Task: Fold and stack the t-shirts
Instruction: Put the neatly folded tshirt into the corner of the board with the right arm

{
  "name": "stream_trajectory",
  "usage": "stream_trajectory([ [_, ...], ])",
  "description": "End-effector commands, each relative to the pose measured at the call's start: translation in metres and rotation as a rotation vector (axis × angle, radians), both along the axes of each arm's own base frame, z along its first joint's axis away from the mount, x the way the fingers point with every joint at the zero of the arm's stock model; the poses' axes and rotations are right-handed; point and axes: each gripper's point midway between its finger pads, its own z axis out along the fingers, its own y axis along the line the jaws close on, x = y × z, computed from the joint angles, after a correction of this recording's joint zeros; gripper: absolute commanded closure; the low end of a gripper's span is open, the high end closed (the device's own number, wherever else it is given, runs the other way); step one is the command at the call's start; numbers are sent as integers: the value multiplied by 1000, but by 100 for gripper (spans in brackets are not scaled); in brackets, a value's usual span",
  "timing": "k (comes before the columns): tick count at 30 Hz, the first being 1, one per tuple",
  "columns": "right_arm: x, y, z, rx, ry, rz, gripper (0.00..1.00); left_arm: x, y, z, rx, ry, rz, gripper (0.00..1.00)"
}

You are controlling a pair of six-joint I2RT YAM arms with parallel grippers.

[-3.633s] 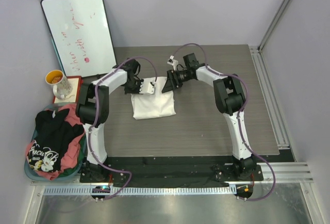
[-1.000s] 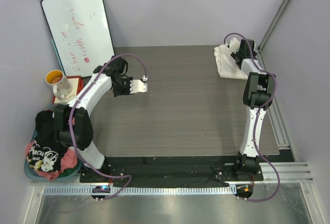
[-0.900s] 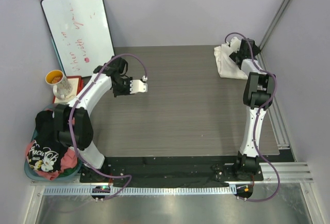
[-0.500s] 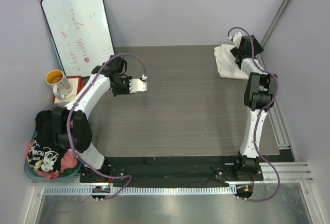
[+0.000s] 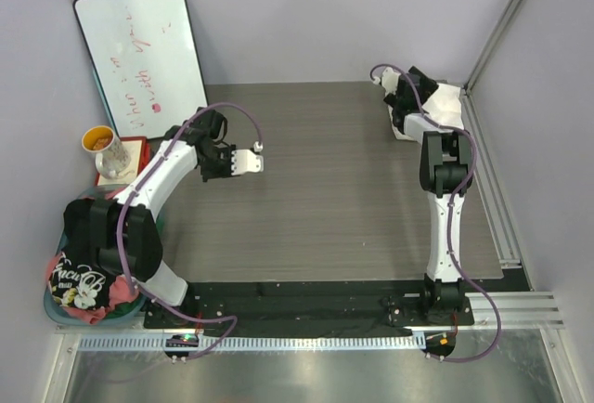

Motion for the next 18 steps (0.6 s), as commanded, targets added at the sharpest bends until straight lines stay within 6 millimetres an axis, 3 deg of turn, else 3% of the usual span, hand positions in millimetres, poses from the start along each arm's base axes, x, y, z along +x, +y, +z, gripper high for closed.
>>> stream_trajectory([
  [1, 1, 9, -20, -37, 41, 16, 0, -6, -3, 11, -30, -28, 6, 100],
  [5, -3, 22, -29, -30, 61, 38, 0, -9, -2, 9, -29, -29, 10, 100],
  [9, -1, 28, -8, -24, 18, 33, 0, -6, -1, 9, -38, -51, 44, 100],
  [12, 1, 27, 34, 6, -69, 1, 0, 14, 0, 17, -71, -137, 154, 100],
  [13, 1, 26, 60, 28, -120, -11, 0, 29, 2, 25, -76, -207, 194, 99],
  [15, -2, 23, 90, 50, -175, -32, 0, 41, 3, 35, -116, -262, 283, 69],
  [16, -6, 25, 123, 88, -232, -40, 0, 47, 4, 41, -126, -295, 316, 43],
  [18, -13, 29, 155, 131, -283, -42, 0, 61, 2, 57, -174, -355, 364, 18],
])
